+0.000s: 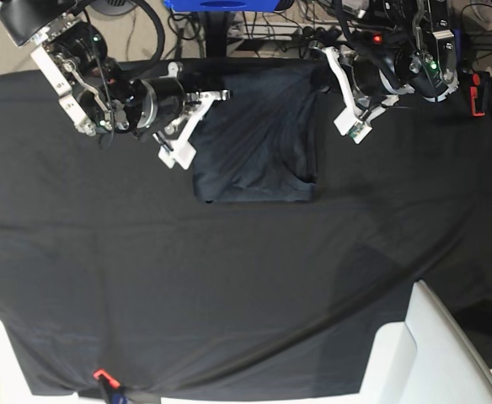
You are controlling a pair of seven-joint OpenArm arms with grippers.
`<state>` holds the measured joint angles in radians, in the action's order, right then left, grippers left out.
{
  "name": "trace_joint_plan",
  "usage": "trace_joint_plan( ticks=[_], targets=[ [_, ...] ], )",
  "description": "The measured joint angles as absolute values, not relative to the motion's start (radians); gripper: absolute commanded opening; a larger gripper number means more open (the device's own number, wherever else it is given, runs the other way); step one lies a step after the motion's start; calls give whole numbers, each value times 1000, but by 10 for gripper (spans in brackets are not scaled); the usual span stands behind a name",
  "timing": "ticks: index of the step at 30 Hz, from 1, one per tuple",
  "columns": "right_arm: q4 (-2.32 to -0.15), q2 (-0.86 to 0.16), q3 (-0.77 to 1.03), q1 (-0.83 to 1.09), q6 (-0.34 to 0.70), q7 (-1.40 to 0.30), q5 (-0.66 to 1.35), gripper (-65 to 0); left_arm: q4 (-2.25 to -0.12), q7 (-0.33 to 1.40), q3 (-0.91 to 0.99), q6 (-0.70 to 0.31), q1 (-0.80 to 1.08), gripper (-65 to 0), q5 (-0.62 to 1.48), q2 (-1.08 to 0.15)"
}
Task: Fold the T-shirt properly
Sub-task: 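Pinch the collar edge with the right gripper and tuck it flat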
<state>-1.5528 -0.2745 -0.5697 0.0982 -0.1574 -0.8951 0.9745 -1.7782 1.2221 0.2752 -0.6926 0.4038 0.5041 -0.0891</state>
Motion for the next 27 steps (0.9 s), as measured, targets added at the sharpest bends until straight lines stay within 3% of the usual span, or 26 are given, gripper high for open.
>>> trace_joint_plan(
  ticks=[6,27],
  targets=[
    [-1465,-293,-574,98,-149,-854,988,-627,-1778,1222,275,-693,402,-650,506,-89],
    [-1459,-290,-575,96,-149,-838,992,-627,-1780,1220,274,-693,402,-650,506,-96]
  ],
)
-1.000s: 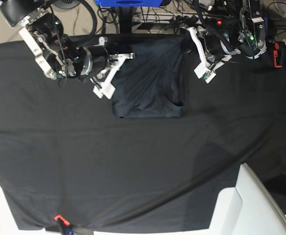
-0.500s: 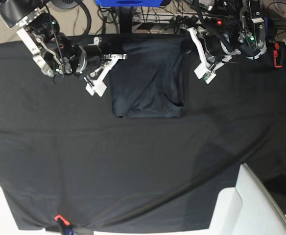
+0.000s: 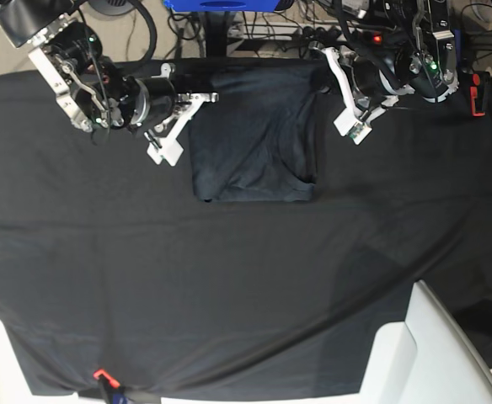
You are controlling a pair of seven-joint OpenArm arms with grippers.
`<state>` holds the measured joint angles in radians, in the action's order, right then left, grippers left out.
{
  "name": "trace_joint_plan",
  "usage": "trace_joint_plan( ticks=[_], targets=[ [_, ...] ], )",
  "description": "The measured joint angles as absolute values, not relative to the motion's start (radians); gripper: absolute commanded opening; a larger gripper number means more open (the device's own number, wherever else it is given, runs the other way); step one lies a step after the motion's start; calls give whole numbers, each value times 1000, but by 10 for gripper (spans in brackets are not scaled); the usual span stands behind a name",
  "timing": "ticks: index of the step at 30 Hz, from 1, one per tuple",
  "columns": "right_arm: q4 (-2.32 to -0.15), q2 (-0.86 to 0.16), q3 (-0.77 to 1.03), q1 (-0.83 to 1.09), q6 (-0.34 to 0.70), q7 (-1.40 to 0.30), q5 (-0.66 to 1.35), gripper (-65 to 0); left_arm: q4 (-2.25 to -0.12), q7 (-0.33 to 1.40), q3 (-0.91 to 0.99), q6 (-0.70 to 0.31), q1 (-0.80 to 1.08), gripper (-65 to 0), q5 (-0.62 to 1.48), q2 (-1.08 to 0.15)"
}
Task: Fold the T-shirt properly
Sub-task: 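Pinch the collar edge with the right gripper and tuck it flat, then lower the left gripper to the stack's side and press it inward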
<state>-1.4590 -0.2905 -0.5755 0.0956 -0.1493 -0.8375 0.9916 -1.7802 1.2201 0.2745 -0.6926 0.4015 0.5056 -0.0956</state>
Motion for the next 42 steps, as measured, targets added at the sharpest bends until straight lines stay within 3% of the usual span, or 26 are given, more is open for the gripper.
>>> trace_joint_plan(
  ticks=[4,15,17,24,33,39,42],
  targets=[
    [-1459,-290,-575,96,-149,-838,993,-627,-1781,1218,275,-693,401,-650,513,-124],
    [-1459,-290,-574,96,-149,-838,992,-627,-1803,1219,276,-693,400,-351,501,-138],
    [-1459,-290,-574,96,-149,-838,992,-627,-1811,1219,276,-693,399,-324,501,-138],
    [-1459,-290,-572,95,-149,-838,992,-627,-1853,1230,337,-693,373,-327,521,-121],
    [-1459,-291,-570,94,-149,-840,992,-627,-1768,1329,436,-693,121,-332,502,-15],
    [-1460,-290,-569,93,-150,-844,991,-627,-1507,1331,439,-678,-14,-525,505,-6],
    [-1460,-290,-570,93,-149,-842,992,-627,-1440,1309,440,-646,-37,-566,501,-5]
  ],
)
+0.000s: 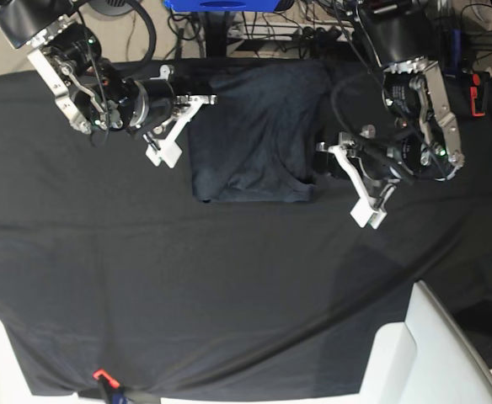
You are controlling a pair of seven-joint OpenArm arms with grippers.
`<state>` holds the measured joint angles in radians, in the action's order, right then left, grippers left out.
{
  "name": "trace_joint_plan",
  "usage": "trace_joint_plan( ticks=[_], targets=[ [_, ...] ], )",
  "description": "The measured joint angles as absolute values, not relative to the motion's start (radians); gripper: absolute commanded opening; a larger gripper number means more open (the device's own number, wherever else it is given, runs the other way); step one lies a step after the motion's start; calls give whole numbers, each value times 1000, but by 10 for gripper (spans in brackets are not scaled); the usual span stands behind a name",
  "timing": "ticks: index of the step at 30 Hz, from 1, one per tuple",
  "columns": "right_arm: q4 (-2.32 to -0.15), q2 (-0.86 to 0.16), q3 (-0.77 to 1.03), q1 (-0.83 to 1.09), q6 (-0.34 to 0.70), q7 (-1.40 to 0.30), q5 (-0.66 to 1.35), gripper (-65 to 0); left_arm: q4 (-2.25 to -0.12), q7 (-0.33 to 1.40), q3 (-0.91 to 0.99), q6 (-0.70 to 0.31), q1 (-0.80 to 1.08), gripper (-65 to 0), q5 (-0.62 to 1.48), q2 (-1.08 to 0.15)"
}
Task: Fold the T-shirt properly
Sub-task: 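Lower the left gripper to the stack's side and press it inward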
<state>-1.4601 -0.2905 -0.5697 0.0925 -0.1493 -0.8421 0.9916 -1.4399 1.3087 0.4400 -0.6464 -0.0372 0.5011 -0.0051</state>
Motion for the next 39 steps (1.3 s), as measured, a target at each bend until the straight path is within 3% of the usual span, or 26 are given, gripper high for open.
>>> trace_joint_plan(
  ticks=[8,13,16,28,30,39],
  targets=[
    [-1460,-290,-576,80,-150,-847,989,-627,-1361,1254,437,-610,-89,-558,508,-4],
    [-1460,-290,-576,78,-150,-845,989,-627,-1355,1260,438,-609,-112,-377,506,-4],
    [-1460,-290,-576,78,-149,-845,988,-627,-1354,1252,438,-609,-120,-326,508,-6],
    [-1460,-290,-576,78,-150,-845,988,-627,-1163,1185,431,-606,-184,-339,505,-7],
    [-1460,-290,-576,78,-150,-845,988,-627,-1142,1181,431,-606,-184,-375,504,-6],
    [-1460,-290,-576,65,-150,-848,988,-627,-1139,1181,438,-606,-184,-650,504,-9]
  ],
)
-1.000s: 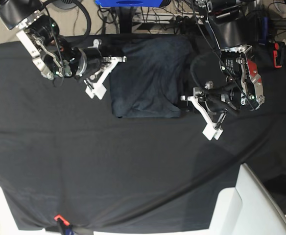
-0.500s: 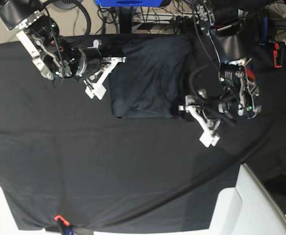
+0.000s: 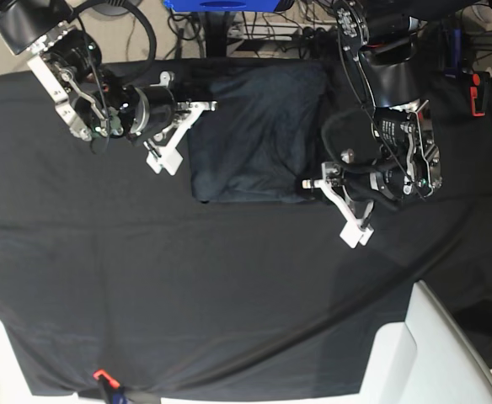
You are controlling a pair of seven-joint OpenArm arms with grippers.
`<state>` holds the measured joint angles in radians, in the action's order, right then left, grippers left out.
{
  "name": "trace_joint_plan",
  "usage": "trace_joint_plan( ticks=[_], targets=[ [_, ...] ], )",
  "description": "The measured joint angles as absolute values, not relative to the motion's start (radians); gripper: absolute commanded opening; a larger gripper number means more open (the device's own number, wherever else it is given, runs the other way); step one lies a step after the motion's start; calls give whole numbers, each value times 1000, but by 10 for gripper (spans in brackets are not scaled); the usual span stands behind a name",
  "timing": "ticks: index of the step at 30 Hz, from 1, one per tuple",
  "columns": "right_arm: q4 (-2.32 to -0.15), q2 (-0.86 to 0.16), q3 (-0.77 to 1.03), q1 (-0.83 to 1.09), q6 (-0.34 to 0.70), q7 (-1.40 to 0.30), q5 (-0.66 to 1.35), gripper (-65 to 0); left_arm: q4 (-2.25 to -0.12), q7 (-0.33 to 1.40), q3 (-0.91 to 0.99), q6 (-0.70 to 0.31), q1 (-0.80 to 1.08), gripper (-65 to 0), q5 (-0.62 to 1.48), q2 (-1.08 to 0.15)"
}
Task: Fold the T-shirt properly
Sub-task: 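Lower the left gripper to the stack's side and press it inward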
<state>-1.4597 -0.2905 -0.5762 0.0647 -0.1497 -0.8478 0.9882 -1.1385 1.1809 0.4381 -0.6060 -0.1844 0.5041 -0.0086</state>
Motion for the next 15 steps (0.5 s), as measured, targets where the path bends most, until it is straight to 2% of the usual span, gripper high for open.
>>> trace_joint_plan(
  ticks=[12,15],
  targets=[
    [-1460,-290,-576,66,-150,-847,988,-627,-1144,1182,440,-606,-184,-650,504,-9],
    [-1460,-290,-576,68,-150,-845,988,-627,-1208,1190,440,-606,-173,-650,501,-9]
  ],
)
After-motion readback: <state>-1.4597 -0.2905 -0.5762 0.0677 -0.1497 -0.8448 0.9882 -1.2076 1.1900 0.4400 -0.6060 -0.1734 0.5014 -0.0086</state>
